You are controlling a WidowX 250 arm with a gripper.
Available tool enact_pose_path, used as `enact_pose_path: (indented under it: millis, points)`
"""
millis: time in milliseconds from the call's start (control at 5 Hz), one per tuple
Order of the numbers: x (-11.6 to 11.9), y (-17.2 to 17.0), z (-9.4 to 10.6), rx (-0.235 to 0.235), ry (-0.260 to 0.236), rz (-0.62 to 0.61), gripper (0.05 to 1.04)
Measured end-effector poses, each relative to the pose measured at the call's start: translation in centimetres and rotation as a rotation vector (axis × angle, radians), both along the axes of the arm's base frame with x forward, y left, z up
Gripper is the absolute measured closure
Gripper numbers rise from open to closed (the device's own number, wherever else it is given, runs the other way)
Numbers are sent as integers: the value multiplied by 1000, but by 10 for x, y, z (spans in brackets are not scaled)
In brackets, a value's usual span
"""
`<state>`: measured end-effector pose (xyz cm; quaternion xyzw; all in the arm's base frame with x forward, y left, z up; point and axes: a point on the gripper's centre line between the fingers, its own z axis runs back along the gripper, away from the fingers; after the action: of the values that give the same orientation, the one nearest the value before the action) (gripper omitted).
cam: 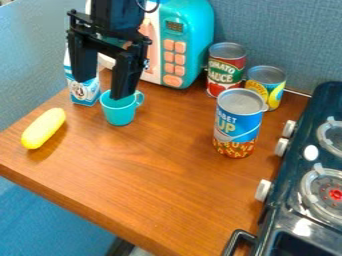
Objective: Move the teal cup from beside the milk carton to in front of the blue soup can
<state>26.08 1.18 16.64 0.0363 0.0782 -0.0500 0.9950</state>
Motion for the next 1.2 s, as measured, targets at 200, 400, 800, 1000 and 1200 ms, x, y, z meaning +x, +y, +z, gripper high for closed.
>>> enact_pose_path:
  millis: [200,400,800,1000,1200]
  points:
    - [0,0,-7,0,25,-2,83]
    - [23,12,-18,2,-54,-76,83]
    - [59,38,-35,-34,-203,-161,83]
    - [68,53,-46,-18,-269,-115,83]
    - [77,57,-61,-17,-252,-95,83]
